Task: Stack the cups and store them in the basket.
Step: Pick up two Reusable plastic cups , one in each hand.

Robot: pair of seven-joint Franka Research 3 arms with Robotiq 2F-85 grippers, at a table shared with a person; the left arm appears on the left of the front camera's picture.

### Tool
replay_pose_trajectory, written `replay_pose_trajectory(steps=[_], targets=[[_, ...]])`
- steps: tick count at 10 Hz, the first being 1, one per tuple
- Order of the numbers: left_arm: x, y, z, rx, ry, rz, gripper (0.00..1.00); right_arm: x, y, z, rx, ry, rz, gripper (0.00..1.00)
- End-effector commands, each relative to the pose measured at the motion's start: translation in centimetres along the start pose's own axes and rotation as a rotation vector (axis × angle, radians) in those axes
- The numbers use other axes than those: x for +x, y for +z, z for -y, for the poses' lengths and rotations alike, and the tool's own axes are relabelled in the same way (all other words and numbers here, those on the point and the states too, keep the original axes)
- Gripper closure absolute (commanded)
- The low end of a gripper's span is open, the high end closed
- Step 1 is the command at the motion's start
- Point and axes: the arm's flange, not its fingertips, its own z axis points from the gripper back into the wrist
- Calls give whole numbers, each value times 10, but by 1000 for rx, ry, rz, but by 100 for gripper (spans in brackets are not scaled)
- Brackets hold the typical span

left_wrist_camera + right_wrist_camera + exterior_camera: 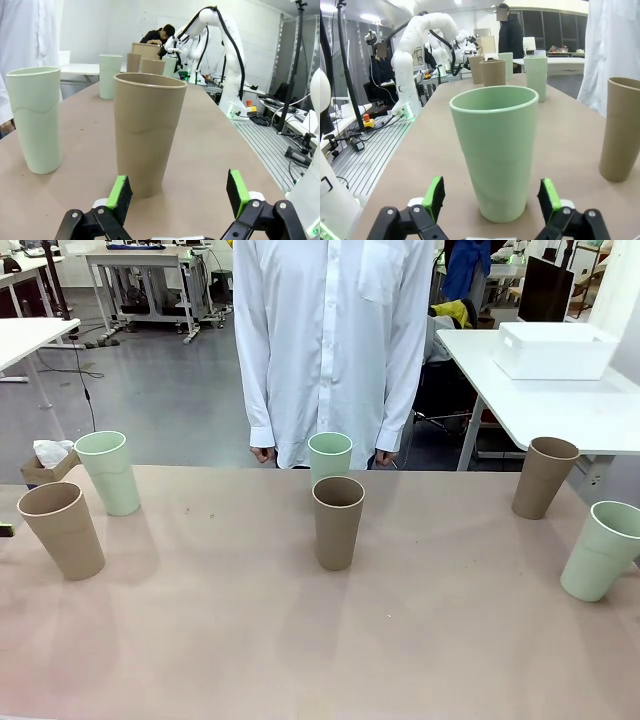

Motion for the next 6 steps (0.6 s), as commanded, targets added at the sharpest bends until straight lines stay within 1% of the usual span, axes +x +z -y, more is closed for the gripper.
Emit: replay_pose_trajectory(steps=[1,2,3,4,5,6], targets=[[8,2,-1,6,-12,-20,0,3,3,2,8,5,-15,0],[8,2,-1,6,-12,-20,0,3,3,2,8,5,-15,0],[1,1,-1,1,-2,-4,0,0,0,0,2,0,-2,0],[-12,-8,-16,56,19,54,0,3,-9,-4,-13,24,-8,0],[-16,-12,-21,61,-10,91,0,4,-12,-5,-38,25,5,0],[-16,-13,-24,92,-22,83,0,4,-13,-6,-47,27,10,0]])
